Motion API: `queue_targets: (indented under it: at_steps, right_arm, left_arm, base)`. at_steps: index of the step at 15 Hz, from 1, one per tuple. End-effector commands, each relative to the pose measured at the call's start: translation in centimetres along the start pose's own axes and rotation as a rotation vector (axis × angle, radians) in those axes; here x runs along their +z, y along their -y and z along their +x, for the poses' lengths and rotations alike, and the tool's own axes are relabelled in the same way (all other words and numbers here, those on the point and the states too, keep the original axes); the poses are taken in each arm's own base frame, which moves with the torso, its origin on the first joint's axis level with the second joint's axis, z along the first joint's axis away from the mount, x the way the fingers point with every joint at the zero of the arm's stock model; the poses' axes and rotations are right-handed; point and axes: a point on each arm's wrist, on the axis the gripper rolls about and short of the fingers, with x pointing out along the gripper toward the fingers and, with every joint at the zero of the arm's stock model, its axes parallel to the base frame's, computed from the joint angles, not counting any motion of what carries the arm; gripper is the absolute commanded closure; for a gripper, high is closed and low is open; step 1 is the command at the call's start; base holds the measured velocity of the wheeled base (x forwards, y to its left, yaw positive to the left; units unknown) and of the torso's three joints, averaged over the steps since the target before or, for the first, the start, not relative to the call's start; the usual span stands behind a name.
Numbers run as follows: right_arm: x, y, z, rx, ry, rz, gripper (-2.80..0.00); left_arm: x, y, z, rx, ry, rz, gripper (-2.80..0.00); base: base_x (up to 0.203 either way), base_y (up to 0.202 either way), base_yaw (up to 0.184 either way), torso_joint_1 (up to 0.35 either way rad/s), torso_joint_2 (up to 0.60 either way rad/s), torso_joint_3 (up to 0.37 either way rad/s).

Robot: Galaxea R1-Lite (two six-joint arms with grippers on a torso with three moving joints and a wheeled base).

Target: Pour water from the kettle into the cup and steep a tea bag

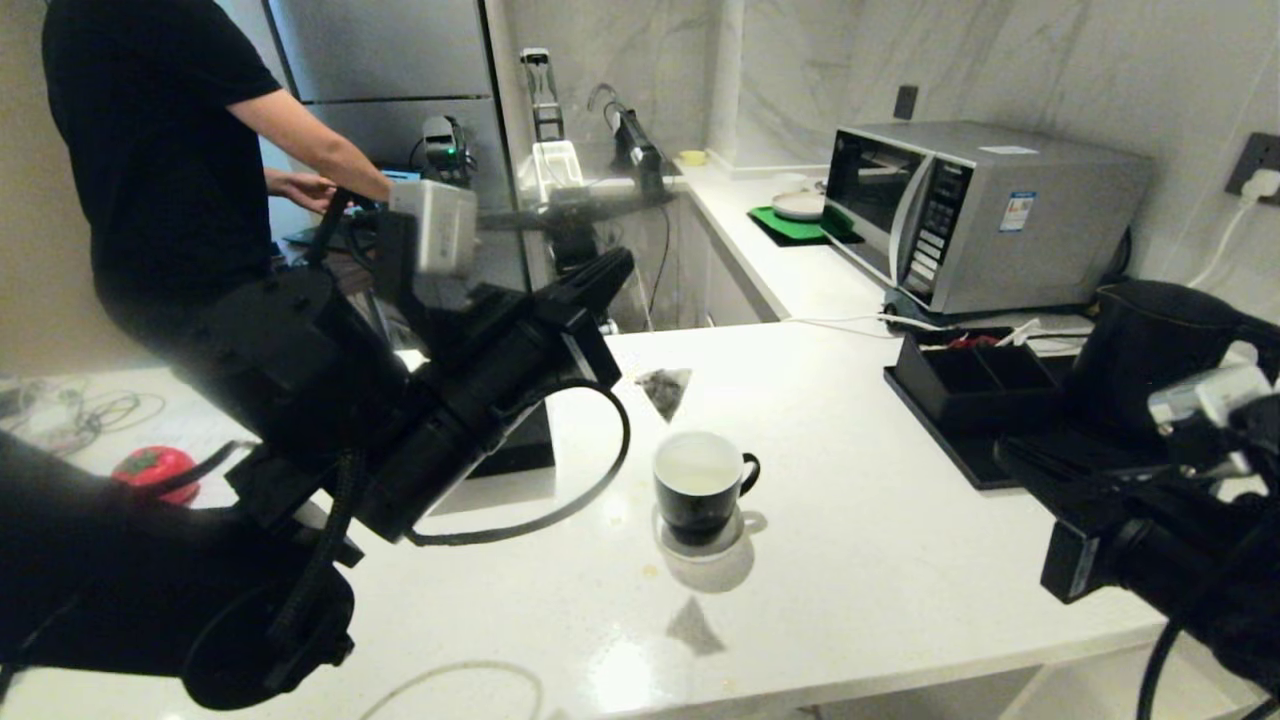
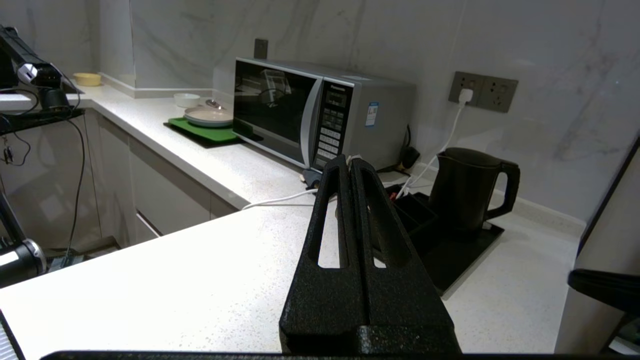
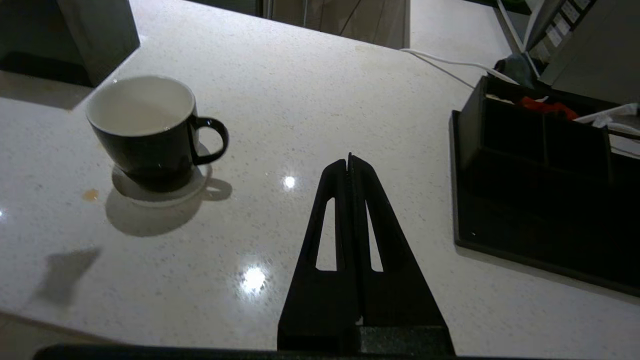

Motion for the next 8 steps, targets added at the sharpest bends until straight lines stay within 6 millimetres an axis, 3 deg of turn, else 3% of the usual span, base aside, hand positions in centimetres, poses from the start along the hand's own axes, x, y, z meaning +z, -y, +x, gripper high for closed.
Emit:
queue_targets:
  at_steps: [1, 8]
  right_arm:
    - [-0.4, 0.4, -1.1, -0.009, 0.009, -0.006, 0.0]
    - [-5.1, 2.3, -6.1, -0.144, -0.087, -0.005, 0.0]
  left_arm:
    - [0.2, 0.0, 0.0, -0.002, 0.011, -0.001, 0.0]
    - [-0.4, -0.1, 0.1, 0.002, -0.005, -0.003, 0.0]
  base:
    - [0.0, 0.0, 0.0, 0.0, 0.0, 0.0]
    - [0.0, 0.0, 0.0, 0.0, 0.0, 0.0]
